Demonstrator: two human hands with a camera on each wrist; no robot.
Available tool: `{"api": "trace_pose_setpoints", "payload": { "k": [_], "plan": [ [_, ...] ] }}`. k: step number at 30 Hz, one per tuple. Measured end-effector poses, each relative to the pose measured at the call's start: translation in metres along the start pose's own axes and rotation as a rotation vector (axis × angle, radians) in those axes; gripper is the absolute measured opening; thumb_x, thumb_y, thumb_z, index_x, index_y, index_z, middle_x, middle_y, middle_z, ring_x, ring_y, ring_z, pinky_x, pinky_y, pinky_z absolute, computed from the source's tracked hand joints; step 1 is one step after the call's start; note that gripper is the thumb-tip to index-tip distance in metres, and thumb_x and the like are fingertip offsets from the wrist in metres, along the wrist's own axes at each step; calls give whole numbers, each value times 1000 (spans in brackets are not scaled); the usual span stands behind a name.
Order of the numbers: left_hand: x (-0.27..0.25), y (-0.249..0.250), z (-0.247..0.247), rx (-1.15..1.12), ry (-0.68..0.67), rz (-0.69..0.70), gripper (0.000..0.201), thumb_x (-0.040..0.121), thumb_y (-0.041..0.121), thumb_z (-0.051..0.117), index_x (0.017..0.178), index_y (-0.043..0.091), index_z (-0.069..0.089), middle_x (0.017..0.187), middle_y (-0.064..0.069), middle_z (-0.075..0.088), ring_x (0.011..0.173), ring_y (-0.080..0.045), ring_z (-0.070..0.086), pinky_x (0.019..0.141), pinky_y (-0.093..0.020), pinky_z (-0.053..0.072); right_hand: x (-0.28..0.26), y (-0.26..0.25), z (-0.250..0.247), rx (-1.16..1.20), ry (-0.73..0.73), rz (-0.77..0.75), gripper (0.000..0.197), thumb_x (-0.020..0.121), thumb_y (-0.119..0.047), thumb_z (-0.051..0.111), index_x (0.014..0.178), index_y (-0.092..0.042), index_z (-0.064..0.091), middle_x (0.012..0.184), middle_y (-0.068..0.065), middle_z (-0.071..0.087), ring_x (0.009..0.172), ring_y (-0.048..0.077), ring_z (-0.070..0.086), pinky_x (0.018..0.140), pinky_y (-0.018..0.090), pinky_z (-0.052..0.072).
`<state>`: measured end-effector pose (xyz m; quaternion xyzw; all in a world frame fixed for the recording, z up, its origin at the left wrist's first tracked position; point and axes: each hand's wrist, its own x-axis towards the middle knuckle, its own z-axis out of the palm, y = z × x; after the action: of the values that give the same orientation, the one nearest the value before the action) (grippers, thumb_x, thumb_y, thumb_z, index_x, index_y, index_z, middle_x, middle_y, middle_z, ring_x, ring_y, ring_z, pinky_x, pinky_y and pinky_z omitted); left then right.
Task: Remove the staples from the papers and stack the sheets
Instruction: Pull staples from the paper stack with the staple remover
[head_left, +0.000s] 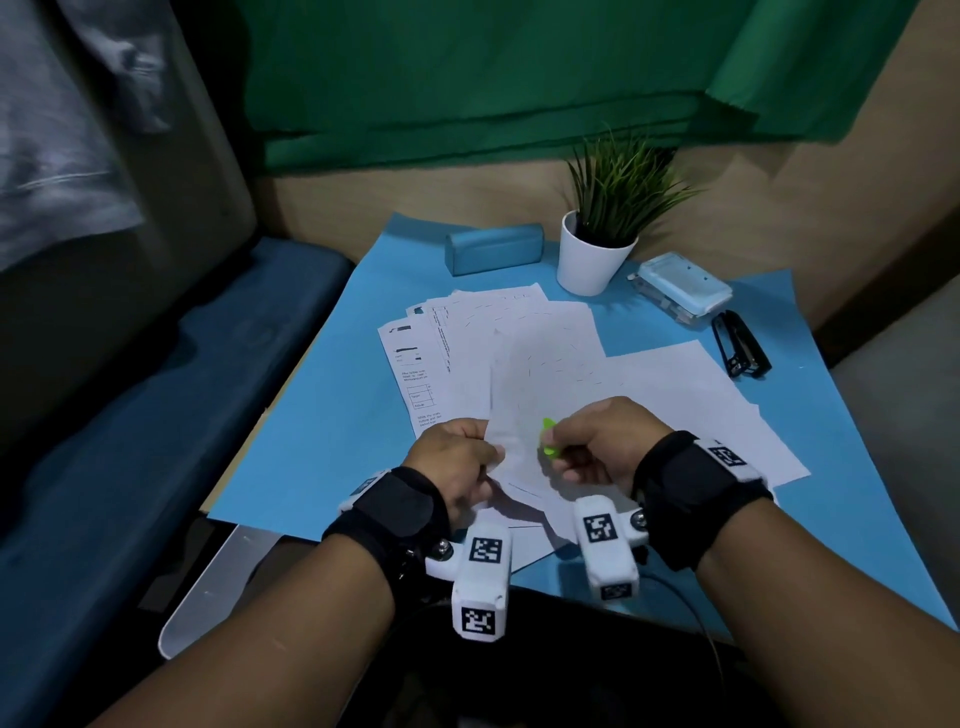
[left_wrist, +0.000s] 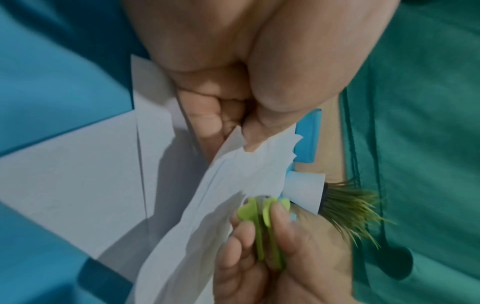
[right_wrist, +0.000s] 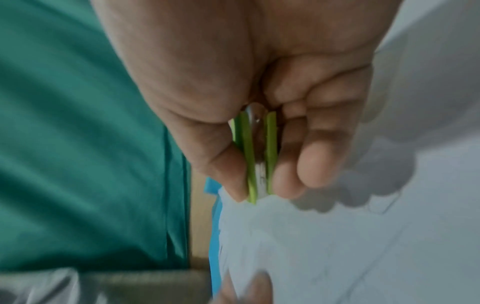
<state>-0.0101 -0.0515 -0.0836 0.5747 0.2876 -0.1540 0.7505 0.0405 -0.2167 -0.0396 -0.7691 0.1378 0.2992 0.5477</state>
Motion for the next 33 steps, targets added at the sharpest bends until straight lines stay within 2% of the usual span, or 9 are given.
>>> {"api": "trace_pose_setpoints", "payload": {
  "k": [8, 11, 14, 19, 22, 25, 27, 30, 33],
  "plan": [
    [5, 2, -1, 24, -17, -21, 22, 87, -9, 55, 87, 5, 71, 77, -18, 57, 43, -19, 39, 40, -21, 38, 8, 15, -15, 44, 16, -24, 14, 76, -6, 78, 79, 1, 66, 63, 17, 60, 55, 25, 54, 57, 31, 53],
    [3, 10, 2, 52, -14, -38, 9, 89, 8, 62, 80, 9, 62, 59, -8, 42, 41, -17, 31, 48, -26, 34, 13, 18, -19, -226, 80, -186, 26, 66, -18, 84, 74, 0, 67, 63, 10, 64, 59, 22, 57, 65, 35, 52],
    [7, 17, 7, 139, -15, -44, 23, 88, 32, 70, 87, 10, 62, 52, -6, 37, 38, -19, 34, 49, -28, 39, 12, 14, -17, -671, 187, -388, 26, 65, -34, 83, 82, -18, 71, 77, -5, 68, 75, 16, 61, 70, 25, 47],
    [16, 25, 9, 222, -51, 16, 14, 88, 14, 68, 88, 9, 55, 59, -7, 42, 35, -19, 40, 45, -30, 48, 10, -1, -11, -991, 216, -588, 36, 72, -32, 79, 101, -12, 69, 99, 3, 63, 95, 22, 59, 76, 25, 40],
    [22, 24, 5, 244, -64, 19, 22, 70, 11, 74, 85, -2, 64, 73, -23, 65, 55, -33, 61, 64, -59, 58, 17, -6, -14, -942, 222, -539, 39, 71, -30, 79, 106, -17, 71, 104, -1, 66, 98, 20, 60, 77, 21, 39],
    [31, 20, 3, 199, -52, 19, 18, 57, 7, 70, 74, 9, 75, 92, -26, 73, 77, -43, 66, 83, -76, 48, 23, -12, -15, -876, 188, -489, 40, 70, -29, 80, 107, -21, 71, 100, -6, 67, 95, 15, 61, 76, 20, 41],
    [33, 19, 4, 182, -53, 12, 20, 56, 6, 69, 73, 13, 77, 94, -27, 73, 77, -38, 62, 84, -73, 50, 27, -17, -15, -929, 172, -474, 37, 69, -29, 79, 105, -19, 72, 99, -3, 69, 94, 17, 61, 78, 23, 47],
    [30, 22, 8, 140, -51, 12, 7, 62, 14, 71, 69, 13, 74, 79, -26, 64, 73, -37, 51, 72, -51, 46, 30, -23, -16, -902, 143, -456, 41, 69, -30, 80, 108, -22, 71, 102, -4, 68, 94, 15, 61, 78, 22, 46],
    [29, 23, 11, 103, -41, 23, 5, 71, 16, 73, 67, 14, 71, 74, -20, 60, 70, -35, 50, 70, -48, 41, 32, -24, -15, -906, 126, -453, 45, 70, -30, 81, 113, -24, 70, 105, -6, 68, 94, 12, 59, 78, 20, 43]
  ]
}}
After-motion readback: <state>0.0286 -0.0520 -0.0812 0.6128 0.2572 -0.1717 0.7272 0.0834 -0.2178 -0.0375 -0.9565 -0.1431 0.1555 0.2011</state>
